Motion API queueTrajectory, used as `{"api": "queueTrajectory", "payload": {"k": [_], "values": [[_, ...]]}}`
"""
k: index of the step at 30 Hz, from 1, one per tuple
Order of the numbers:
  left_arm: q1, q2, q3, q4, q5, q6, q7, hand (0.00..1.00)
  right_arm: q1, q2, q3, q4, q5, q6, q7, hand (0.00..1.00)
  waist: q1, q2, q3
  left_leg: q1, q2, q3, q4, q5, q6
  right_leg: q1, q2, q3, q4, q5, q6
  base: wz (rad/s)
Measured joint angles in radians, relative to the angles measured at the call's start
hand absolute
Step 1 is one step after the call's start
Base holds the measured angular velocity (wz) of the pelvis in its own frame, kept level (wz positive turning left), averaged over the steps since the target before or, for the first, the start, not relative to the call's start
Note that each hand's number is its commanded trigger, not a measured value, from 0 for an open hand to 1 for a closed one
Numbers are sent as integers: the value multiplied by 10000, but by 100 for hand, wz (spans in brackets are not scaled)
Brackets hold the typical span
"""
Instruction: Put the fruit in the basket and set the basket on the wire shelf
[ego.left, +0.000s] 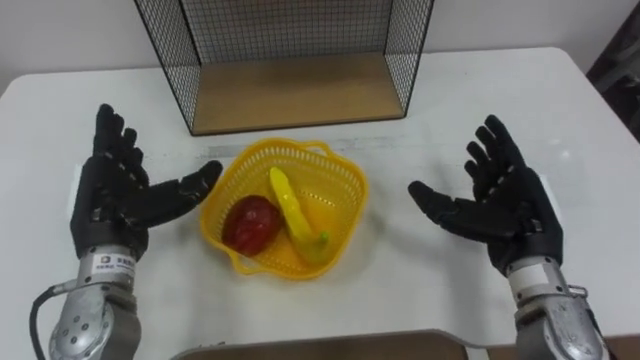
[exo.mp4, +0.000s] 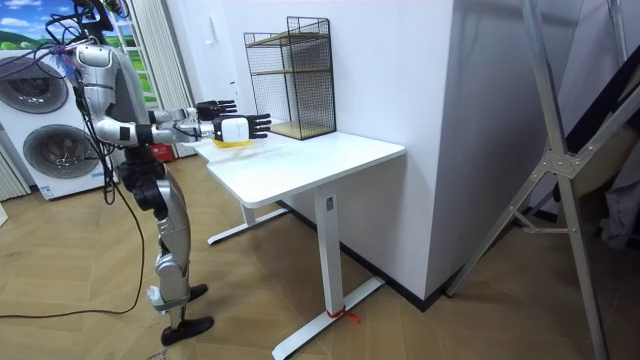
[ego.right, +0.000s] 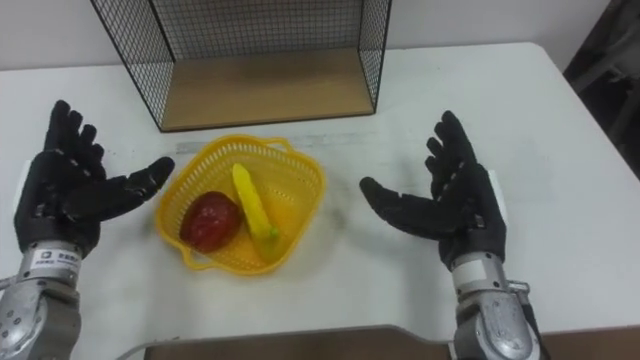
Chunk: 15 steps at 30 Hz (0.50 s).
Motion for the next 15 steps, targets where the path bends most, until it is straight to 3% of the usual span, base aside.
{"api": "queueTrajectory", "payload": {"k": [15], "values": [[9, -62, -707, 1213, -6, 158, -610, 0, -143, 18, 641, 411, -121, 1, 413, 0, 23, 63, 29, -86, 23, -3, 69, 0, 1, -24, 12, -32, 27, 8, -11, 0]]}}
